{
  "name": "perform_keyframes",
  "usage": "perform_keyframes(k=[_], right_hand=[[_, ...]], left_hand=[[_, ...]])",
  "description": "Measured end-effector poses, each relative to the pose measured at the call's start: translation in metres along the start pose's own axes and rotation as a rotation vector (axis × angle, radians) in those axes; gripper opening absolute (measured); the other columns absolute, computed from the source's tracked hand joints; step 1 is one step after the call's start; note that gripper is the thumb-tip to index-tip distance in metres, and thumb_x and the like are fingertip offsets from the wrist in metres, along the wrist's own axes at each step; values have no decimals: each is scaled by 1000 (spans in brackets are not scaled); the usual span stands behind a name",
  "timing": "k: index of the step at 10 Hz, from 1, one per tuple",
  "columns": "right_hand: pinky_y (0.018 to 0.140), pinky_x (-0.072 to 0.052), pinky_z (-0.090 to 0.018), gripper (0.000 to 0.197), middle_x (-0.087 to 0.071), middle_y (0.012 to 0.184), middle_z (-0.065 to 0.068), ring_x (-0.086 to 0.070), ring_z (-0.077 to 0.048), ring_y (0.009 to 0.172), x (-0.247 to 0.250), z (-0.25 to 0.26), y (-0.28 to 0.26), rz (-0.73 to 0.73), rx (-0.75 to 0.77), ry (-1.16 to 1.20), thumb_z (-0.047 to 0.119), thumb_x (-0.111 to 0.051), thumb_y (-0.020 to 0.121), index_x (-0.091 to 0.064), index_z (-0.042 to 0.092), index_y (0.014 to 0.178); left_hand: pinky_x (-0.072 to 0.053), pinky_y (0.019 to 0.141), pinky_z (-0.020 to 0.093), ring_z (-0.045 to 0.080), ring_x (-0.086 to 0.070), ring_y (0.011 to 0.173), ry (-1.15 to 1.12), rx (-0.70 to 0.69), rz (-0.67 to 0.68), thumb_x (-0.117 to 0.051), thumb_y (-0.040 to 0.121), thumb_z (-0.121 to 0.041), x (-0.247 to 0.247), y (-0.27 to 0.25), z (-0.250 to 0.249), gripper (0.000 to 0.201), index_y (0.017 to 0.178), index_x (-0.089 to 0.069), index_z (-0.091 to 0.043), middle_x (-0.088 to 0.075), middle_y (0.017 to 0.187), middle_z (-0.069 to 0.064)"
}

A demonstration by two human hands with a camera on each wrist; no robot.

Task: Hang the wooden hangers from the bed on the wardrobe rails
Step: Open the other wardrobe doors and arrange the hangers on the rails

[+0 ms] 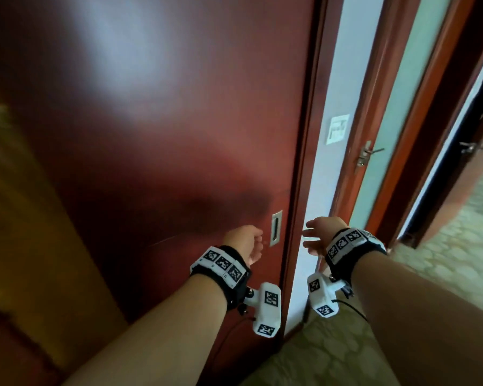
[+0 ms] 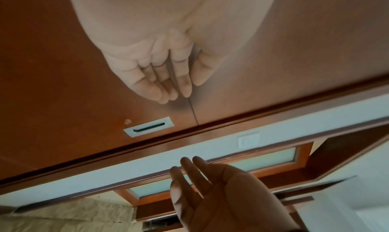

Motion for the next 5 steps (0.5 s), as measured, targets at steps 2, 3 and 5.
perform_keyframes(k=[2, 3, 5], right_hand=[[62, -53, -35, 11, -67, 98, -11, -62, -27, 76, 20, -15, 78, 106, -49, -19, 13, -54, 93, -62, 11, 100], [80, -59, -41, 10, -68, 96, -8, -66, -29, 87, 6, -22, 112, 210, -66, -96, 7, -58, 90, -67, 12, 88], [80, -59, -34, 24, -66, 116, 1, -66, -29, 103, -49, -35, 155, 478, -9, -237, 4, -48, 98, -64, 19, 108]], left_hand=[[-53, 65, 28, 19, -60, 78, 329, 8, -22, -57, 97, -7, -78, 78, 11, 22, 115, -67, 2, -62, 93, 9], [-57, 75, 33, 20, -60, 89, 471, 22, 12, -50, 101, -12, -105, 116, 22, 36, 134, -58, -2, -64, 110, 9], [-58, 91, 46, 24, -60, 93, 587, 48, -15, -46, 101, -9, -116, 164, 39, 38, 138, -52, 1, -60, 135, 22]])
Point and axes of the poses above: each hand's wrist, its own y-axis towards the middle knuckle, its own x-axis out of the back of the hand, z = x × y, the point moved 10 cm from there along y, towards the middle knuckle
